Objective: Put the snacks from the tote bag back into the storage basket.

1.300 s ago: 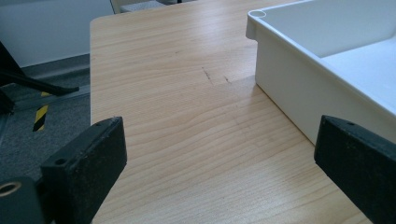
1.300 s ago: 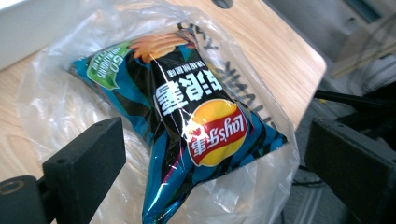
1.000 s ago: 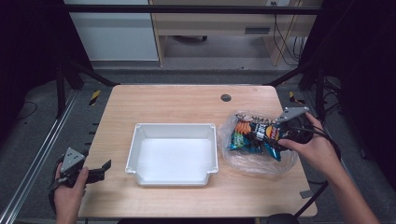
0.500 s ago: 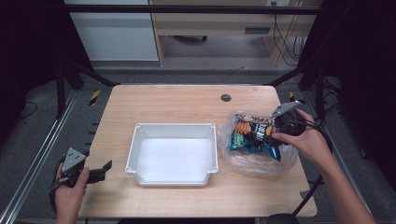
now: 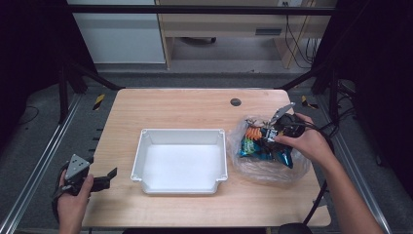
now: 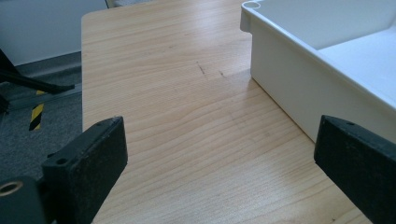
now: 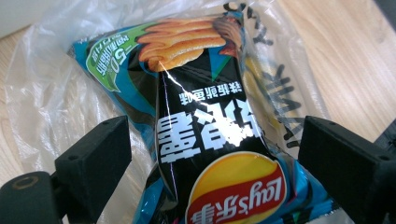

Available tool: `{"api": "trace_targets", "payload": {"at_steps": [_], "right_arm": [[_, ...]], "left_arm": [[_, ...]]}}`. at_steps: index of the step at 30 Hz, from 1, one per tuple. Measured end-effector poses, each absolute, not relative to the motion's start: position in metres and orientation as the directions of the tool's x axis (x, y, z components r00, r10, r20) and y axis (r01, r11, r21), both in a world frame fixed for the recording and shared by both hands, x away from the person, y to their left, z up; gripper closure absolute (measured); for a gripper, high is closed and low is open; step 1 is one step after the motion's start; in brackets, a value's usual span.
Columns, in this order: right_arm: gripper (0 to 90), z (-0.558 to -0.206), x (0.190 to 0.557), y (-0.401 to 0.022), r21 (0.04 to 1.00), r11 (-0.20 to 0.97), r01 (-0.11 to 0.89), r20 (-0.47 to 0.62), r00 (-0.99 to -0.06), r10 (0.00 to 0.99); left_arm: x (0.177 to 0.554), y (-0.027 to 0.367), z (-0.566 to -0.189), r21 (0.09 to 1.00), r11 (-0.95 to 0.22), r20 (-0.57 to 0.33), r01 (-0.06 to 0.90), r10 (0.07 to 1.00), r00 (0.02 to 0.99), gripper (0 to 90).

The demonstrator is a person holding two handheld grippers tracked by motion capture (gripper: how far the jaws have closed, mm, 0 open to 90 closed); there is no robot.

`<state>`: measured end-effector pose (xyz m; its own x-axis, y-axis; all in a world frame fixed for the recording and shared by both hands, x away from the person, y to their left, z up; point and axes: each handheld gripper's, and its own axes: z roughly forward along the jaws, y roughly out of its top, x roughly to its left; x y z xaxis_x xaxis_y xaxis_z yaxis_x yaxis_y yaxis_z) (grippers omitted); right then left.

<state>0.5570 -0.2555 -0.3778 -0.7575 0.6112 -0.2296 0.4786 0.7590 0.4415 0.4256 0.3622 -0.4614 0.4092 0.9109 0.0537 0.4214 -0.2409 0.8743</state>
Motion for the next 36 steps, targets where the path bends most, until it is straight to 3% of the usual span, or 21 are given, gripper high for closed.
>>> {"api": "trace_targets", "payload": {"at_steps": [16, 36], "right_arm": [[11.1, -0.405, 0.572, -0.25, 0.366, 0.805, 0.467, -0.215, -0.799, 0.562], [14.7, -0.429, 0.58, -0.244, 0.327, 0.809, 0.488, -0.214, -0.795, 0.567]], "left_arm": [[0.426, 0.363, -0.463, 0.874, -0.232, 0.045, 0.426, 0.913, 0.405, 2.5], [0.426, 0.364, -0.463, 0.875, -0.232, 0.043, 0.426, 0.912, 0.408, 2.6]]}}
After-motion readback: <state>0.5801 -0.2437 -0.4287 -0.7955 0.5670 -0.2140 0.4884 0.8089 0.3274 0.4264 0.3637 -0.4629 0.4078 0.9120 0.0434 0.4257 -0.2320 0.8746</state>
